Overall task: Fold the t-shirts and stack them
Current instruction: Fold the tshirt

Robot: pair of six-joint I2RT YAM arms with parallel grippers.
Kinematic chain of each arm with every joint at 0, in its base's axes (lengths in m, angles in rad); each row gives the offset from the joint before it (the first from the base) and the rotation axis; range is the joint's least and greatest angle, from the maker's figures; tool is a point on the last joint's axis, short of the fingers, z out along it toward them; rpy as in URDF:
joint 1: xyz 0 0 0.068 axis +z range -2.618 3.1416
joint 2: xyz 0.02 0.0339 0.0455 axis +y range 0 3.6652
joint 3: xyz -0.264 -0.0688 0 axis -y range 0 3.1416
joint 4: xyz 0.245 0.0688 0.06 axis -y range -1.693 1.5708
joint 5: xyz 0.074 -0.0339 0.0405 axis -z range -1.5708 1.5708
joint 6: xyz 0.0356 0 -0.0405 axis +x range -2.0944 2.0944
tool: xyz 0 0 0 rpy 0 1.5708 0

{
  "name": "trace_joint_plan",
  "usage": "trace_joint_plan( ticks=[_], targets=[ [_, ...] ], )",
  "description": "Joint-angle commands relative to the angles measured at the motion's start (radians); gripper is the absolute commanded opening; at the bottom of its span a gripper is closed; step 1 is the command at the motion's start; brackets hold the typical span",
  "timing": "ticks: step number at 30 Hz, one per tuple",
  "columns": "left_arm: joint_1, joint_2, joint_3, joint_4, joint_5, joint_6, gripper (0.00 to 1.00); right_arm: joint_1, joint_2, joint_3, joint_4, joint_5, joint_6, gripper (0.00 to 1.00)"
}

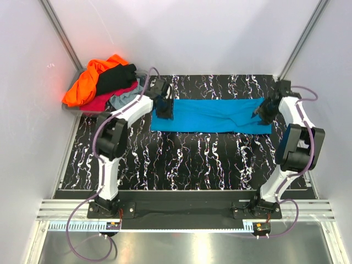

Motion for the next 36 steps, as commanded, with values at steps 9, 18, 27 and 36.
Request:
trace_joint_plan(
  ticks=[9, 18, 27, 36],
  targets=[
    [0.016, 0.068, -0.13, -0.002, 0.016, 0.0, 0.36, -0.016, -0.008, -0.175, 0.194, 0.124, 0.116, 0.56],
    [-0.005, -0.064, -0.379, -0.011, 0.105, -0.068, 0.36, -0.013, 0.15, -0.063, 0.194, 0.172, 0.104, 0.58],
    [-0.21, -0.243, -0.597, 0.093, 0.24, -0.276, 0.36, 0.065, 0.373, 0.189, 0.195, 0.175, 0.058, 0.59],
    [-0.451, -0.257, -0.658, 0.323, 0.318, -0.543, 0.37, 0.219, 0.62, 0.561, 0.168, 0.192, 0.032, 0.59]
  ],
)
